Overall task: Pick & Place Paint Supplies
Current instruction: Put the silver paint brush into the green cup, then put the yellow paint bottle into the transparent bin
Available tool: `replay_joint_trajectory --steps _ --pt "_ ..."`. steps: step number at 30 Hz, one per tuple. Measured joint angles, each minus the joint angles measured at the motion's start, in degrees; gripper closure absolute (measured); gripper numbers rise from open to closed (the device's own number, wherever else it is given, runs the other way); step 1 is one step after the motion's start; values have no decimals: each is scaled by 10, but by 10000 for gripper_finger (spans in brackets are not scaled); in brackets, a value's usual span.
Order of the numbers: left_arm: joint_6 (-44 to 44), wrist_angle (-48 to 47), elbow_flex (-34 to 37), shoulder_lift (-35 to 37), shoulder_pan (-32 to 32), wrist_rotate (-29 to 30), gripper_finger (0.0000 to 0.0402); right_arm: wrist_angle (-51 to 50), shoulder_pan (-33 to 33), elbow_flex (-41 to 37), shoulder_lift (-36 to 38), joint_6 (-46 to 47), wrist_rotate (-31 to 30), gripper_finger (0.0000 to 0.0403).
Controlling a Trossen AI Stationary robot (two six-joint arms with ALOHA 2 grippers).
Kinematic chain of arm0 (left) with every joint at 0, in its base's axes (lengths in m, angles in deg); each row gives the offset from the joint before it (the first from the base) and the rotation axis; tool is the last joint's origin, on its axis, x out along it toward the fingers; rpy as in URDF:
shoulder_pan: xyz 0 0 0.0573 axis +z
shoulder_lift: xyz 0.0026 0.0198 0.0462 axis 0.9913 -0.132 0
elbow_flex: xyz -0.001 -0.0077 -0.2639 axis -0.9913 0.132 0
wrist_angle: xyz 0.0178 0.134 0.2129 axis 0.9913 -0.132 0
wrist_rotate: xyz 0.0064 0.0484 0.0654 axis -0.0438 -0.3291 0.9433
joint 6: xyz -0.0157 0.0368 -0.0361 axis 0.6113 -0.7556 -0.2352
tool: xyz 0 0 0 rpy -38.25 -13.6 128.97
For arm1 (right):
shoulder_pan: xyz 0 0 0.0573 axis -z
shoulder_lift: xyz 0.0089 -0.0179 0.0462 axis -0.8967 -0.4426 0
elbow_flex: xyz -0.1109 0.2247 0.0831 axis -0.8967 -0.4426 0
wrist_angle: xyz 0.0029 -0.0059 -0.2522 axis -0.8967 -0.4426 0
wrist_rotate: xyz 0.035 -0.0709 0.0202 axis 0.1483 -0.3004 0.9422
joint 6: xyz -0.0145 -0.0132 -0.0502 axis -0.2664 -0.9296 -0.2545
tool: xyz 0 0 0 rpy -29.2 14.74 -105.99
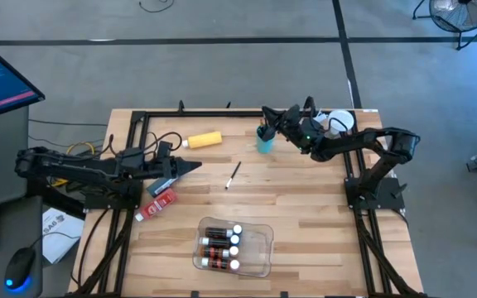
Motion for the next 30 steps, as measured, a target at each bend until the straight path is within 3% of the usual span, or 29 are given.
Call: replay_joint_trajectory --steps 8,17,30 --pt "-54 -1 11 0 1 16 400 0 -5 -8 0 -69 0 403" --pt "-50 0 12 2 -16 -8 400 58 3 -56 0 -65 -8 399" --pt "-51 -3 12 2 -16 -9 400 60 12 -66 0 -35 -9 310"
